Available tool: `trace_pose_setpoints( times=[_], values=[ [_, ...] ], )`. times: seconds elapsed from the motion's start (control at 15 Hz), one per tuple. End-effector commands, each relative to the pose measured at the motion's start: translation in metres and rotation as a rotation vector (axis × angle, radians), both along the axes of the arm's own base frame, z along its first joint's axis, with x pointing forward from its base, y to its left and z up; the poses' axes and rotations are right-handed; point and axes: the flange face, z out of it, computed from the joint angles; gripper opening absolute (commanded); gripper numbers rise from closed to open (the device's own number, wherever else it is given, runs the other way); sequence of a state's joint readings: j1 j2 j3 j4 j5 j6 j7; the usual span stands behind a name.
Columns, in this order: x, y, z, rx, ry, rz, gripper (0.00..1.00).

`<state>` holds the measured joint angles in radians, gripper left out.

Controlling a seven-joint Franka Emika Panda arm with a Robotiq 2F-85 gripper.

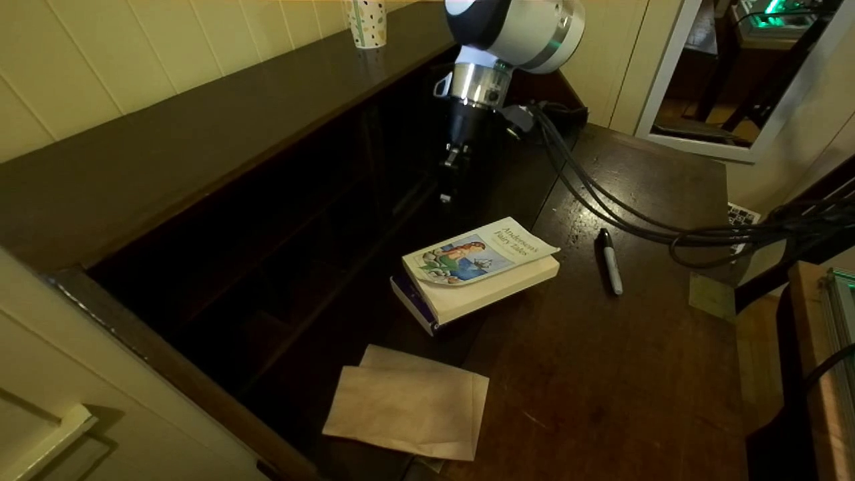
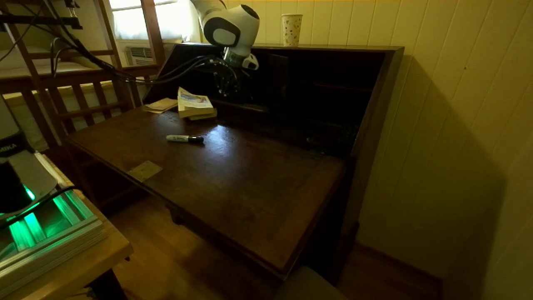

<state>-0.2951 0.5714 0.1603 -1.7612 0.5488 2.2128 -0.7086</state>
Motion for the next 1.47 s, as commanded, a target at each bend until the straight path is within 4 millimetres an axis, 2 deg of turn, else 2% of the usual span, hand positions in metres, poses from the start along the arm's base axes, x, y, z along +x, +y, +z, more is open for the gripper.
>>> trace_pose_setpoints(
  times=[0.0, 0.2, 0.27, 0.33, 0.8, 1.0, 1.13, 1.4],
  values=[
    [-0.008, -0.004, 0.052, -0.026, -0.061, -0.026, 0.00],
    [-0.016, -0.012, 0.095, -0.076, -0.106, -0.043, 0.00],
    [-0.019, -0.016, 0.110, -0.102, -0.123, -0.058, 0.18],
    [-0.022, -0.022, 0.126, -0.134, -0.145, -0.076, 0.27],
    [-0.037, -0.057, 0.213, -0.306, -0.285, -0.204, 0.76],
    [-0.039, -0.077, 0.230, -0.348, -0.332, -0.196, 0.96],
    [-0.042, -0.090, 0.230, -0.376, -0.328, -0.171, 1.00],
    [-0.045, -0.116, 0.222, -0.408, -0.354, -0.068, 1.00]
  ],
)
